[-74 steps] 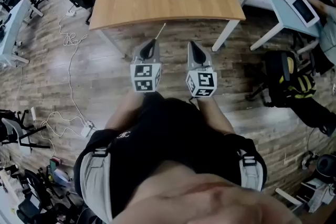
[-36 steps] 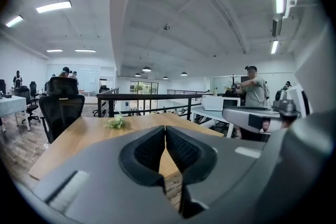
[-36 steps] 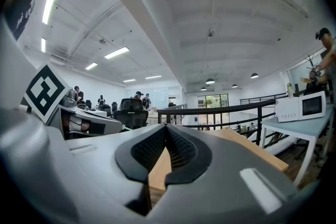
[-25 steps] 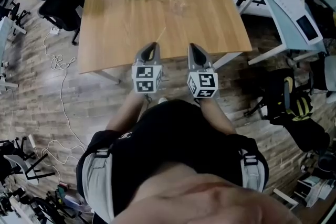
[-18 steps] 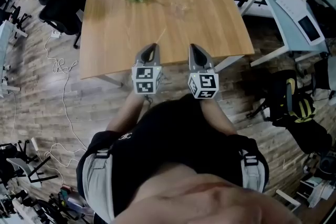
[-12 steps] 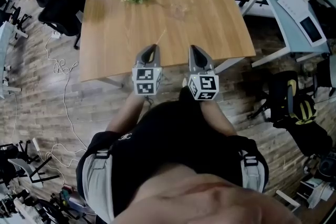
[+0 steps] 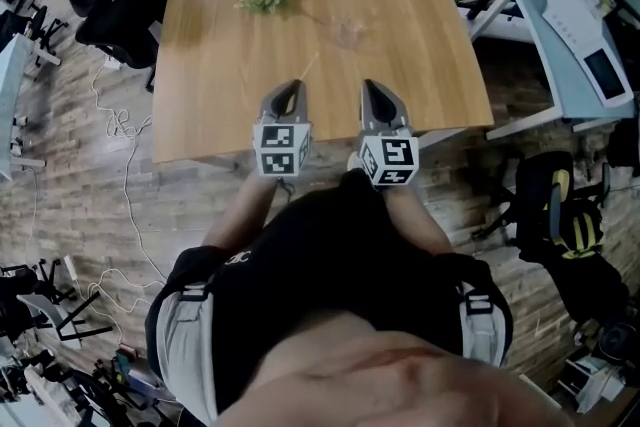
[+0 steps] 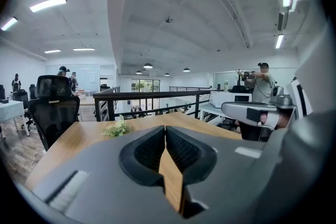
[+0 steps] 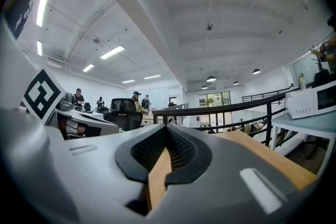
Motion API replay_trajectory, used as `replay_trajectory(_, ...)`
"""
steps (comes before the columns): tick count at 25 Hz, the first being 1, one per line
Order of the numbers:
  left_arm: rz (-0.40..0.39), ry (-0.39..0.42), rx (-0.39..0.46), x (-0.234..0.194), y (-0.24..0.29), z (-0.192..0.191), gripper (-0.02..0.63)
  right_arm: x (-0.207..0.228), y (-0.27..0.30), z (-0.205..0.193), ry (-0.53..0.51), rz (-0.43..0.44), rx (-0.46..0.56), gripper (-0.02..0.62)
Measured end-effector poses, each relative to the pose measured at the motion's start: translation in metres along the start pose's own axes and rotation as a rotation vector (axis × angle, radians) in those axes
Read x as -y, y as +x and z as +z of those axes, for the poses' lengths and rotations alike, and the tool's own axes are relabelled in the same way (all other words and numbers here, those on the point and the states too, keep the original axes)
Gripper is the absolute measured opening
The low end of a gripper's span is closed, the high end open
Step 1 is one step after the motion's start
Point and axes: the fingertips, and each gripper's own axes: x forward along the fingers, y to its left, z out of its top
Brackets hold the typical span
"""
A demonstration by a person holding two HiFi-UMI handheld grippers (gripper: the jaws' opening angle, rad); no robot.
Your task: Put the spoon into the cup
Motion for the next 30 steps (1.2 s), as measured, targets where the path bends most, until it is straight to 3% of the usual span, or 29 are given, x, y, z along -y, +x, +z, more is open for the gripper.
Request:
replay_trajectory(17, 0.001, 0.022, -0.038, -0.004, 0.103, 0.027, 0.017, 0.076, 0.085, 0.000, 0.023, 0.007, -0.038, 0.000)
replay_trajectory(30, 0.003, 0.041, -0.077, 0.026, 0.185, 0.044, 0.017, 0.152, 0.128, -0.003, 0.054, 0.027, -0.062, 0.000)
